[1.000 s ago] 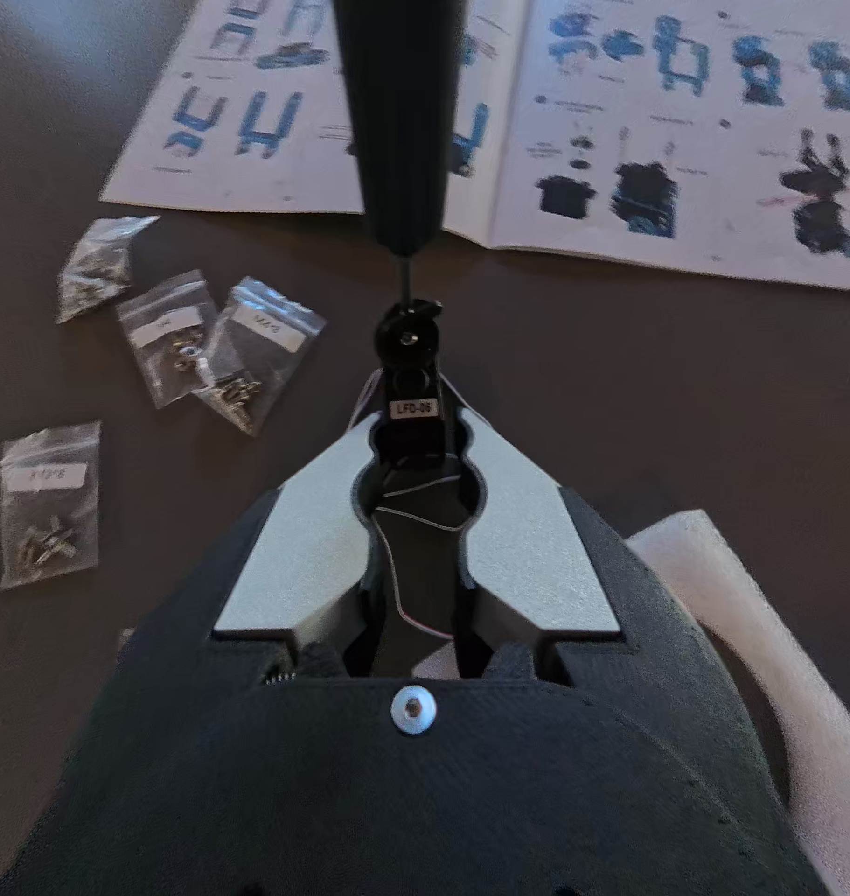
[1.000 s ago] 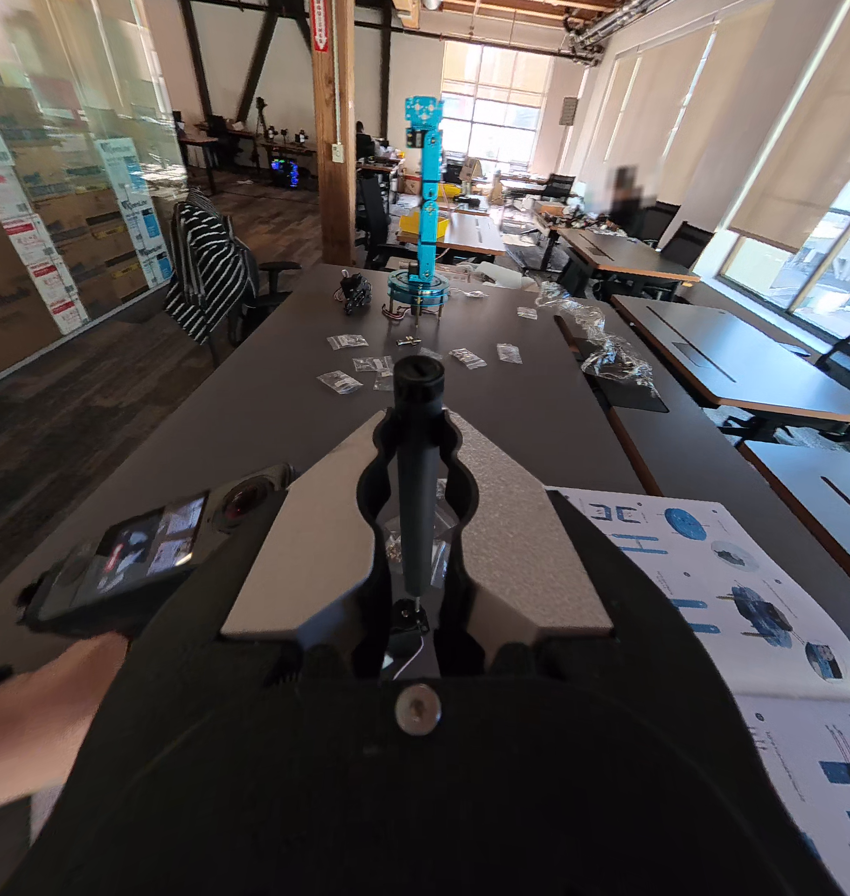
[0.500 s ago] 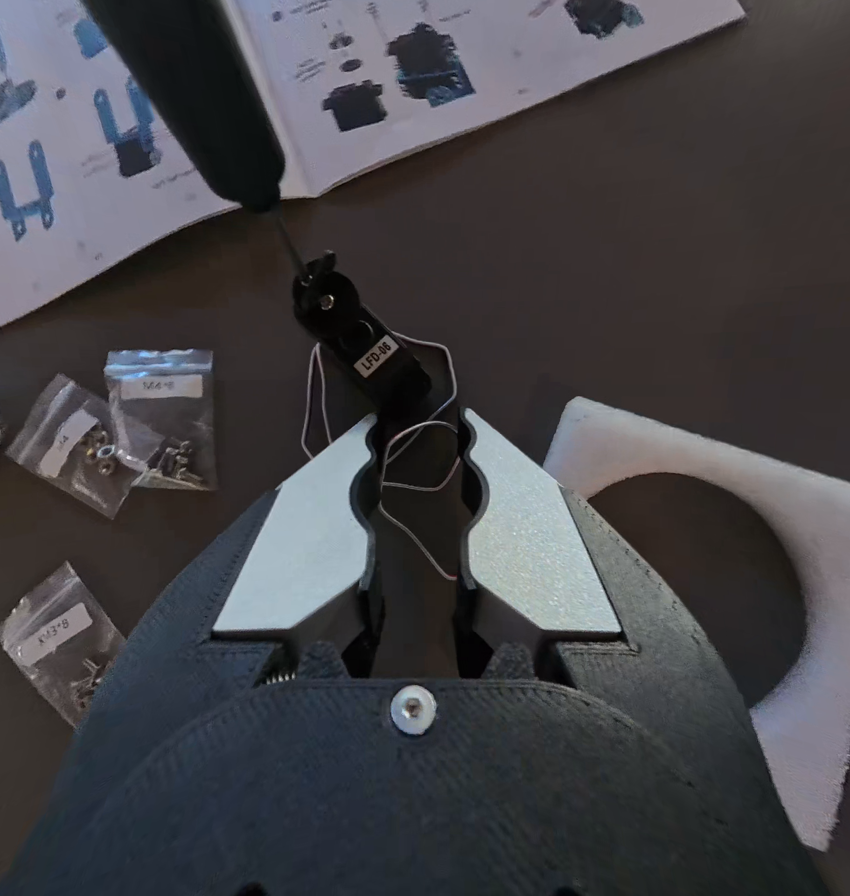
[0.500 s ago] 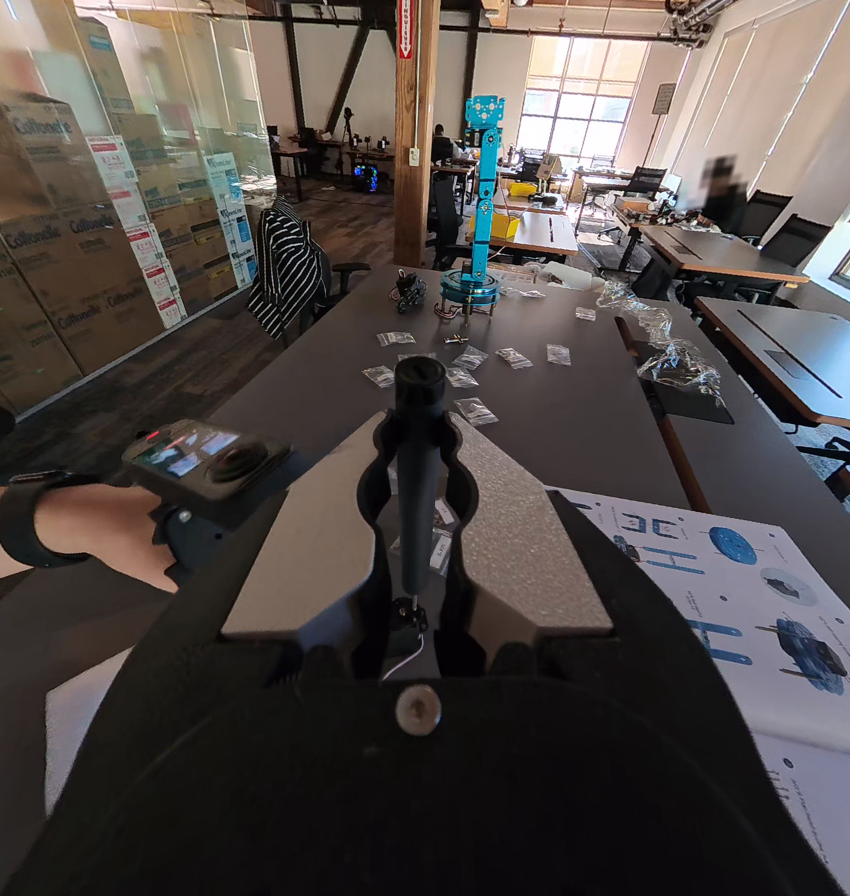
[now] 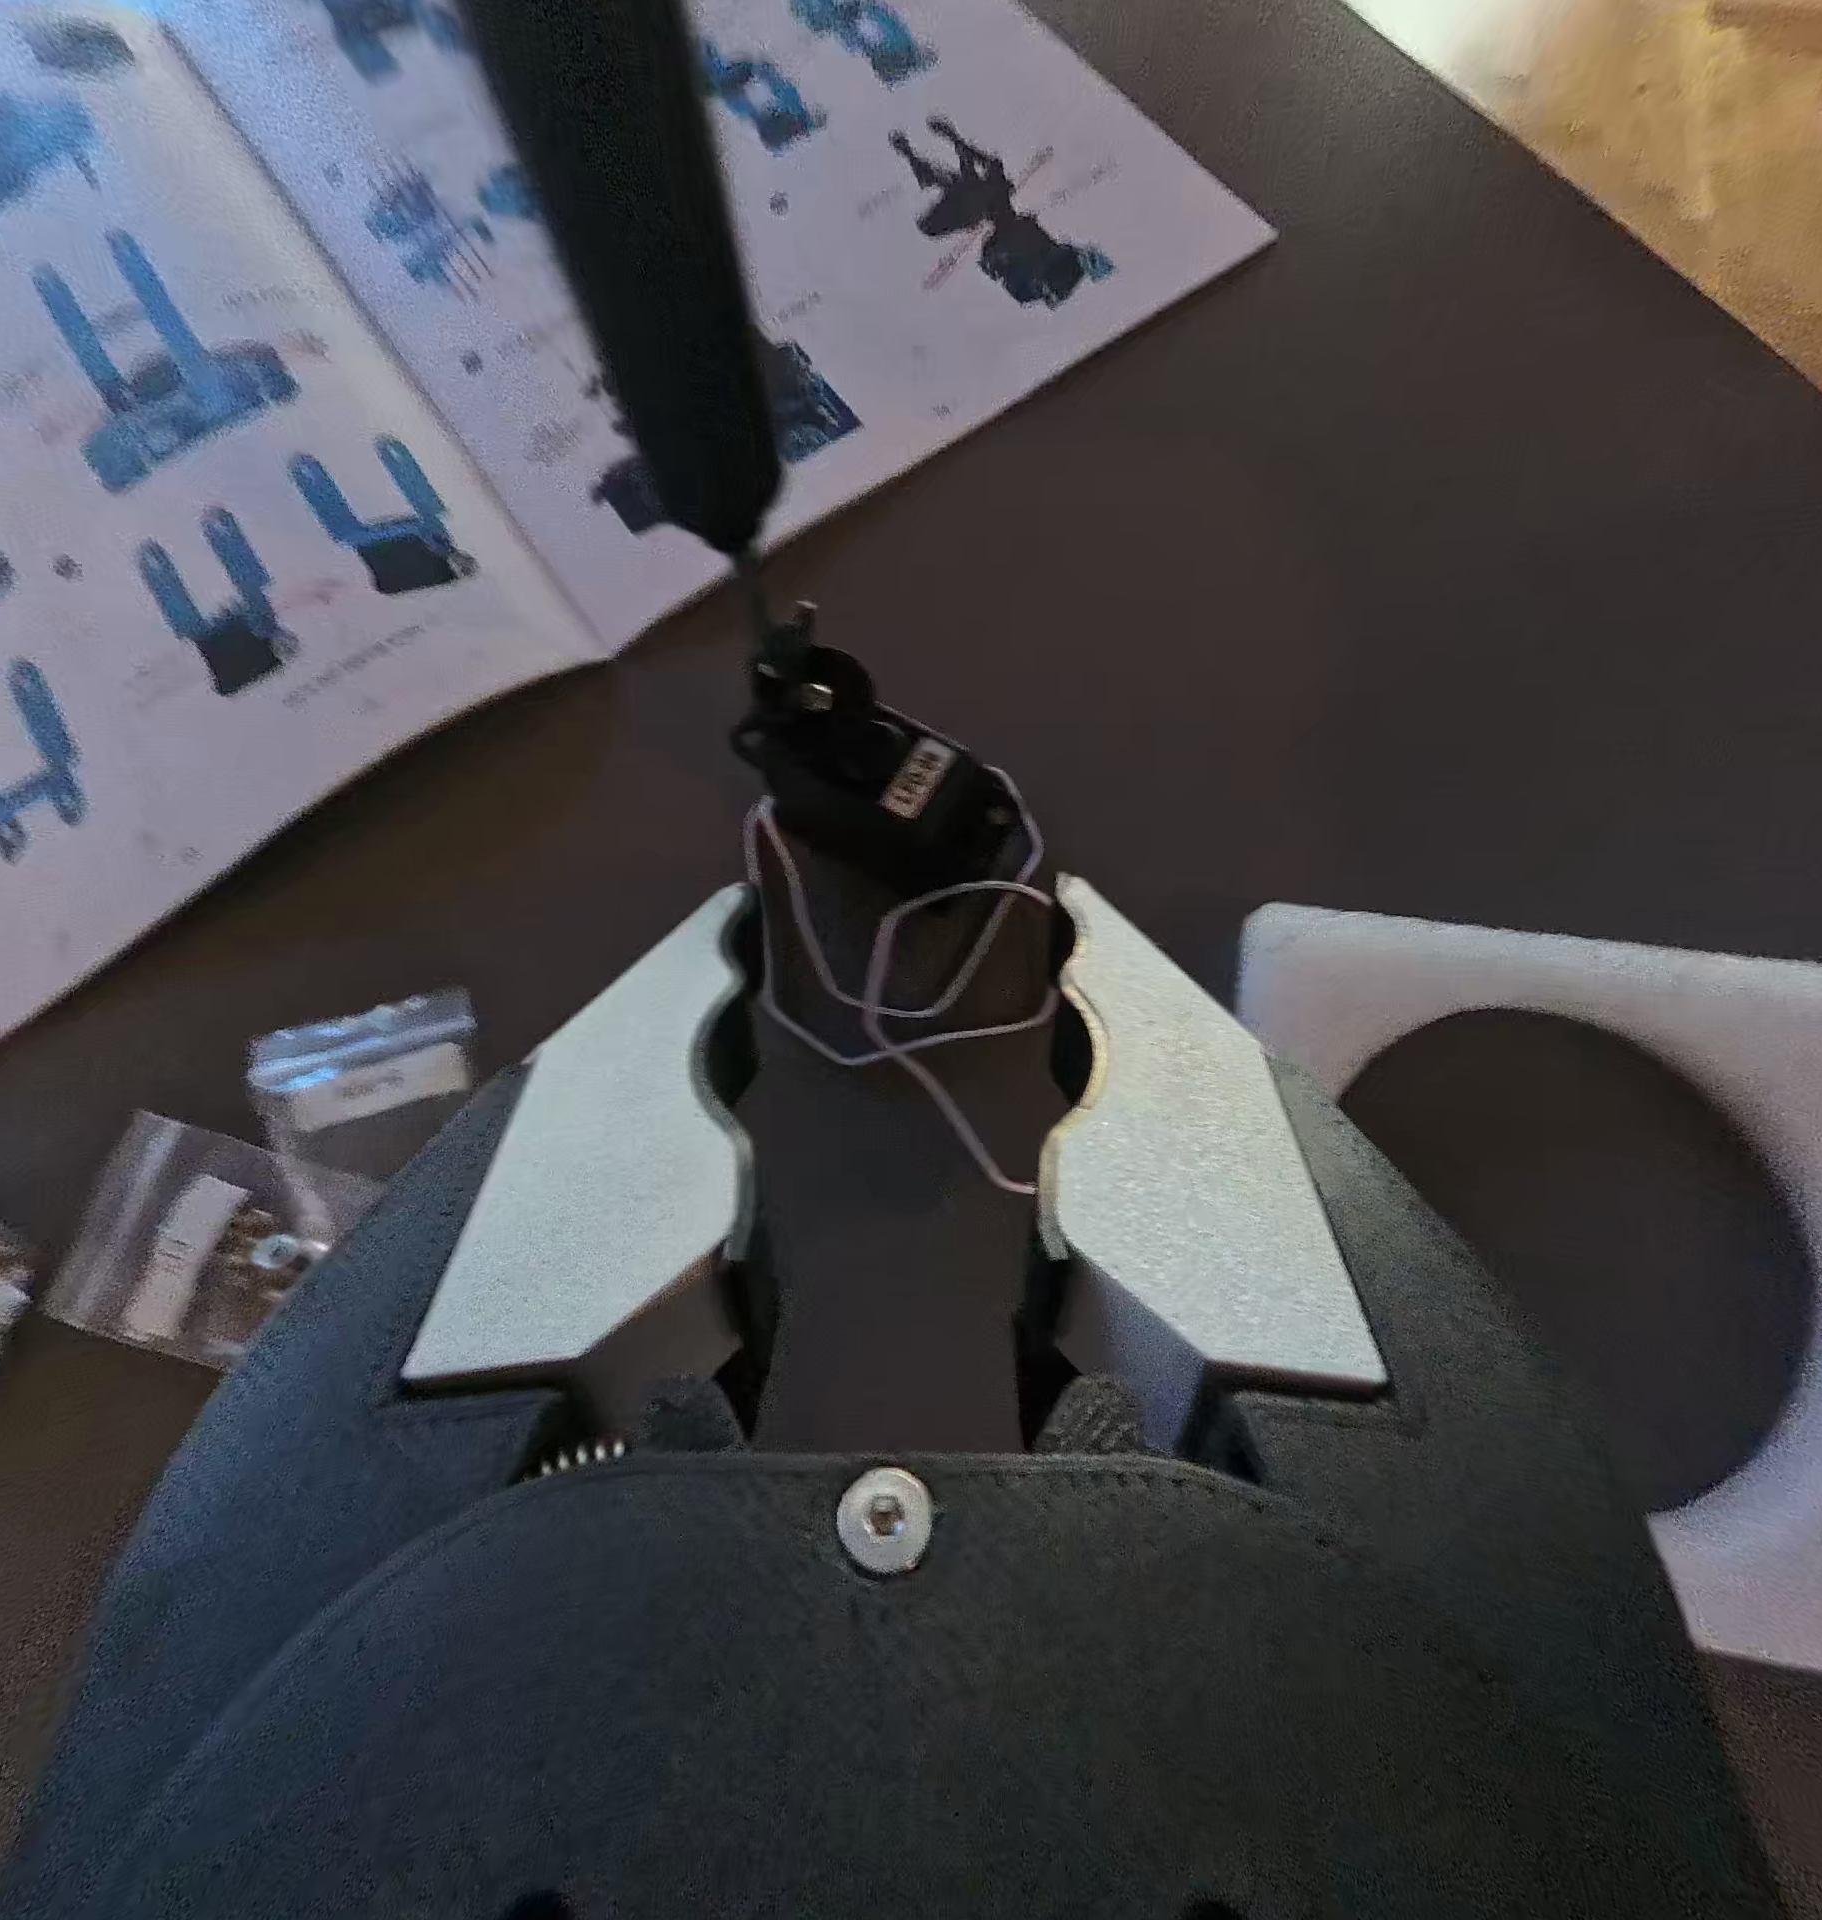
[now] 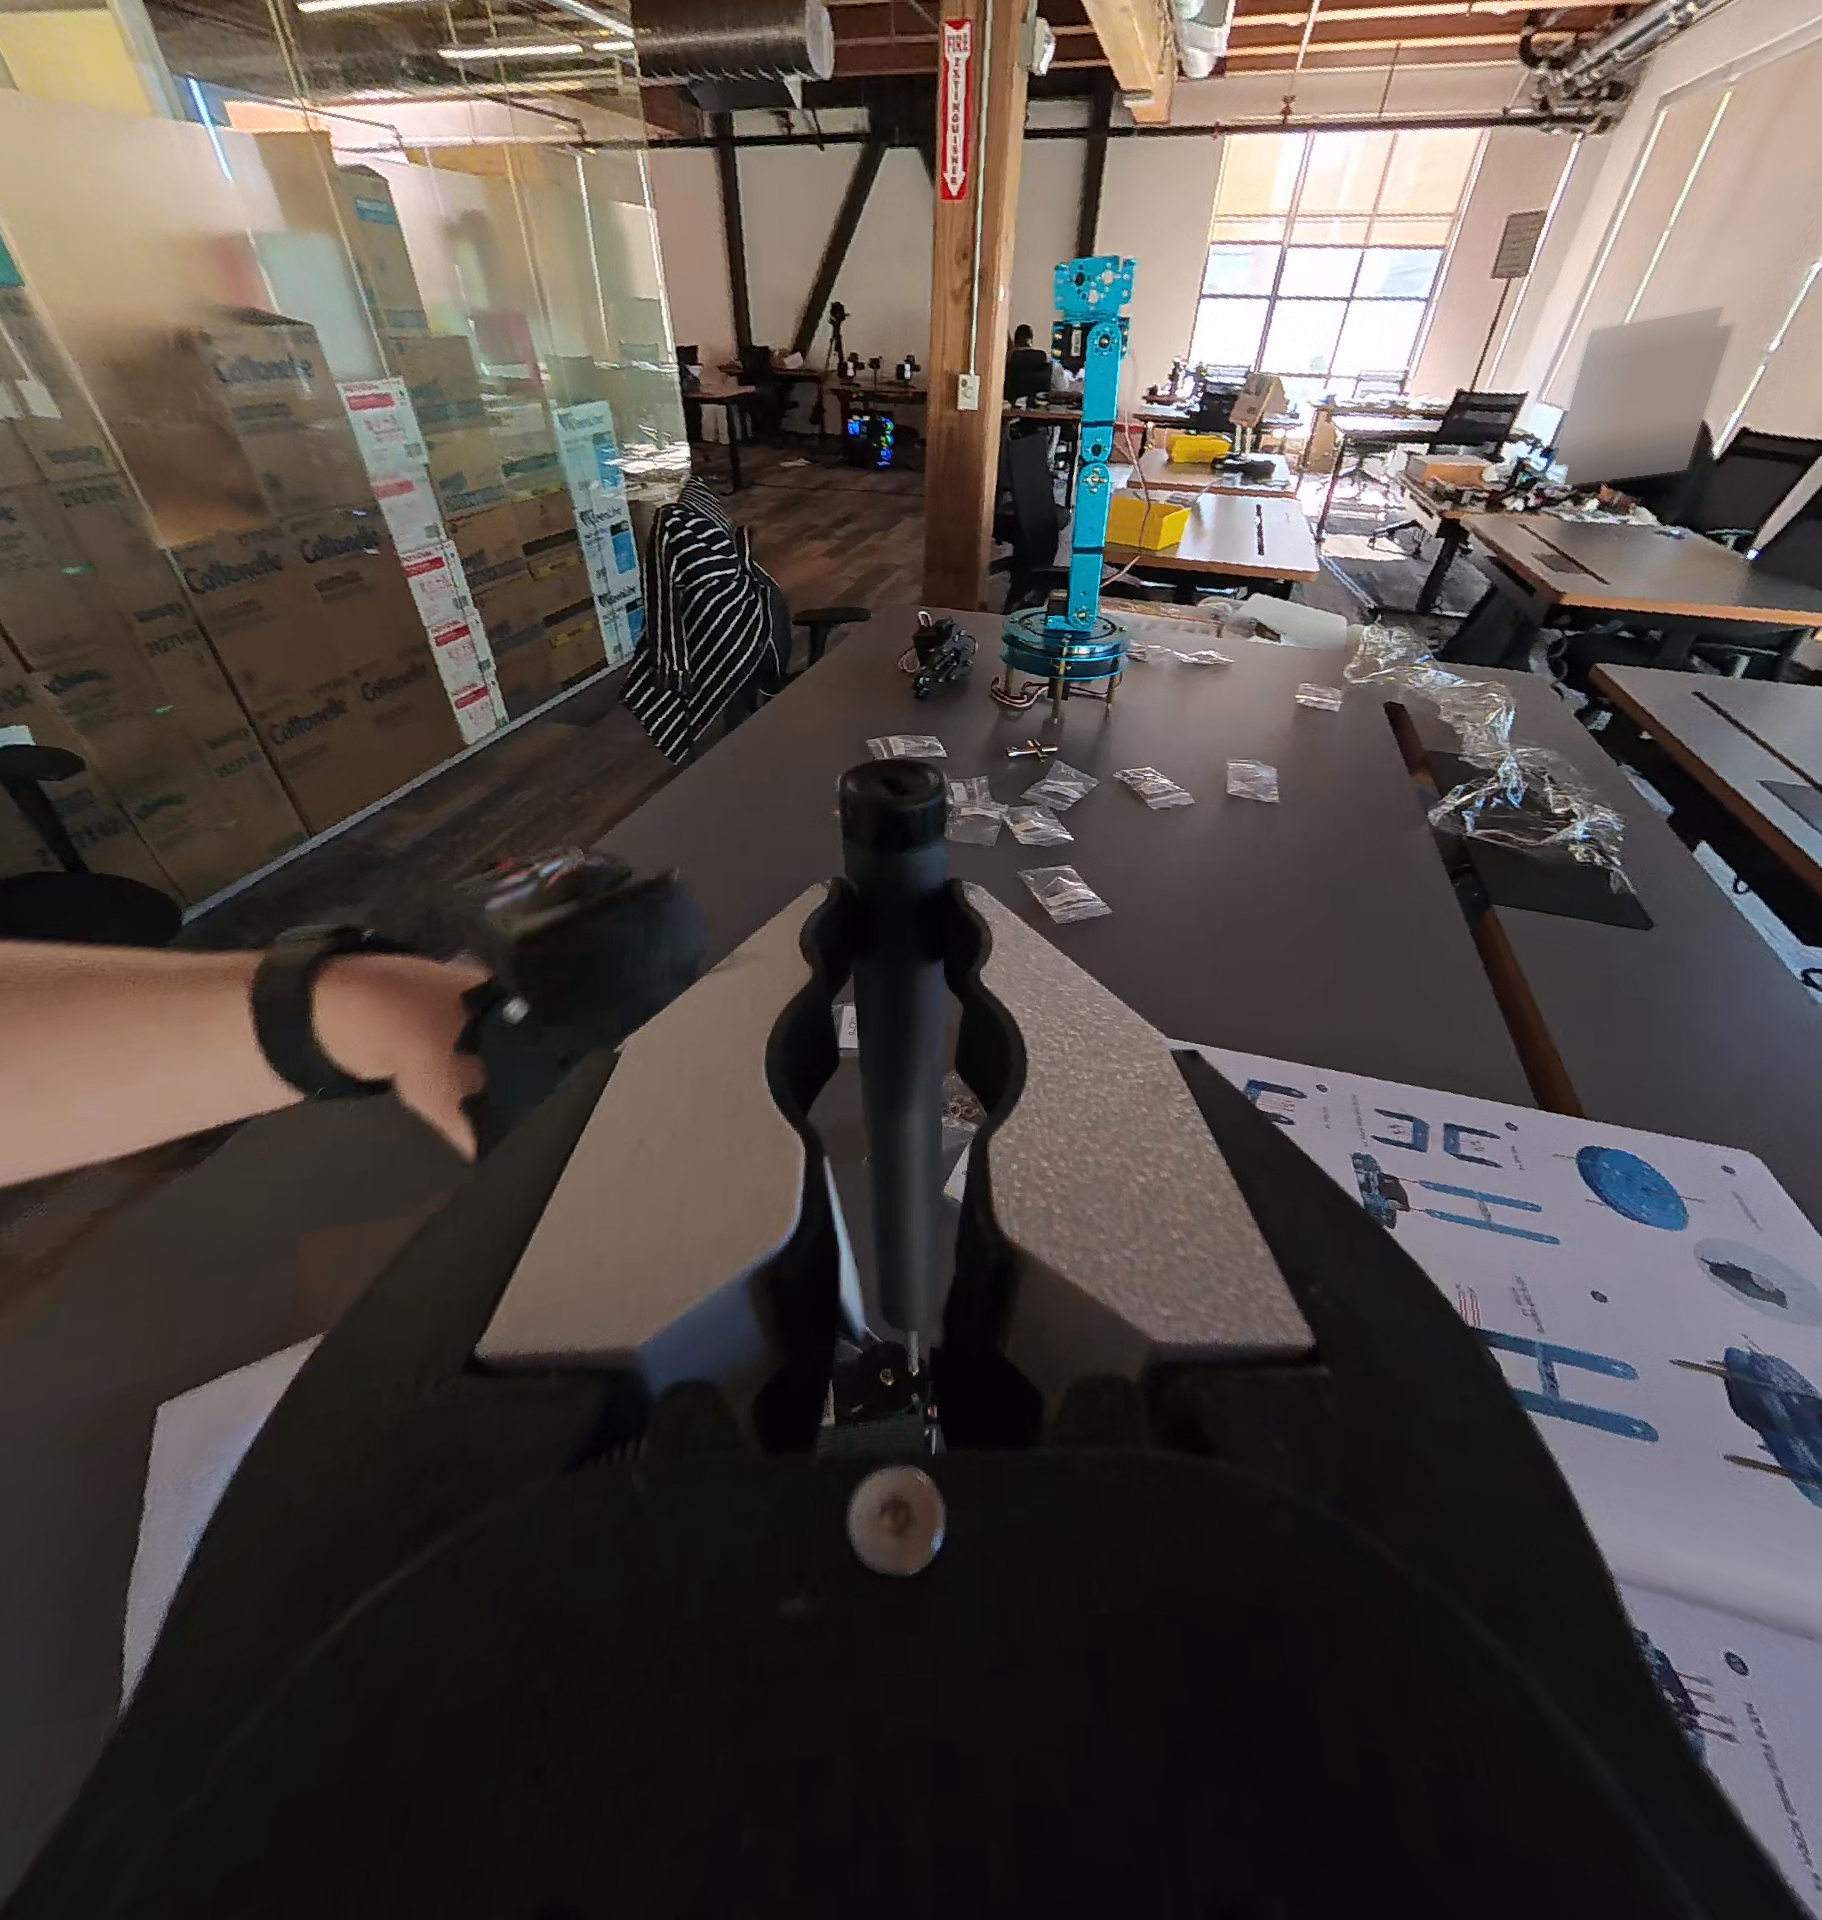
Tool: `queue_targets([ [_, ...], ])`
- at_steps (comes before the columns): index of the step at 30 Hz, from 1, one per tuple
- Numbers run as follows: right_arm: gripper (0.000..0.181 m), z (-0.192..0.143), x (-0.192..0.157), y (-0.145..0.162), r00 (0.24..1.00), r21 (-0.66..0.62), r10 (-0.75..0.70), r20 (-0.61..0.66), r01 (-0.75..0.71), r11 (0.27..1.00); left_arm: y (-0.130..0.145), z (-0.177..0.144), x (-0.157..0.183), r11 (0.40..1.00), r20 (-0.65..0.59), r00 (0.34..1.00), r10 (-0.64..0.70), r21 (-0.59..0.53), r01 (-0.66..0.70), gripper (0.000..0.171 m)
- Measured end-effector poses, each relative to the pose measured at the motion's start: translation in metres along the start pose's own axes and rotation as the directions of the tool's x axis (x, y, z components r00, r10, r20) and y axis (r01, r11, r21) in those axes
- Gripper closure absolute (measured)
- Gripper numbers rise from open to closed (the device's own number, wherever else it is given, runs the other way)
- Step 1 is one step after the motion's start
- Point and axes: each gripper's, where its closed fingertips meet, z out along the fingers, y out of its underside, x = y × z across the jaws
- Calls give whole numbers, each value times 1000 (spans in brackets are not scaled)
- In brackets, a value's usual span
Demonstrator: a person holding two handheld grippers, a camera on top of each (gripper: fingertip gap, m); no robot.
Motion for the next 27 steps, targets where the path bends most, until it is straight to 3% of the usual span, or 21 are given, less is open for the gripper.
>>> queue_targets([
  [2,166,-4,-1,0,1000,12,-2,13,2,1000,-6,-3,-11,998,-58,998,36,57,-33,103],
  [5,166,-8,-1,0,1000,40,6,24,-7,999,-18,4,-12,992,-215,975,51,125,-25,96],
  [8,166,-10,2,0,1000,46,18,24,-19,999,-26,14,-4,986,-342,935,90,162,-36,98],
  [12,166,-11,3,1,1000,40,15,22,-16,999,-19,25,3,991,-432,897,90,128,-38,108],
  [16,165,-13,5,1,1000,38,8,16,-8,999,-17,26,4,991,-395,913,105,121,-61,109],
  [27,165,-11,11,2,1000,35,13,-12,-12,999,-18,27,-2,976,-141,976,-167,119,184,110],
])
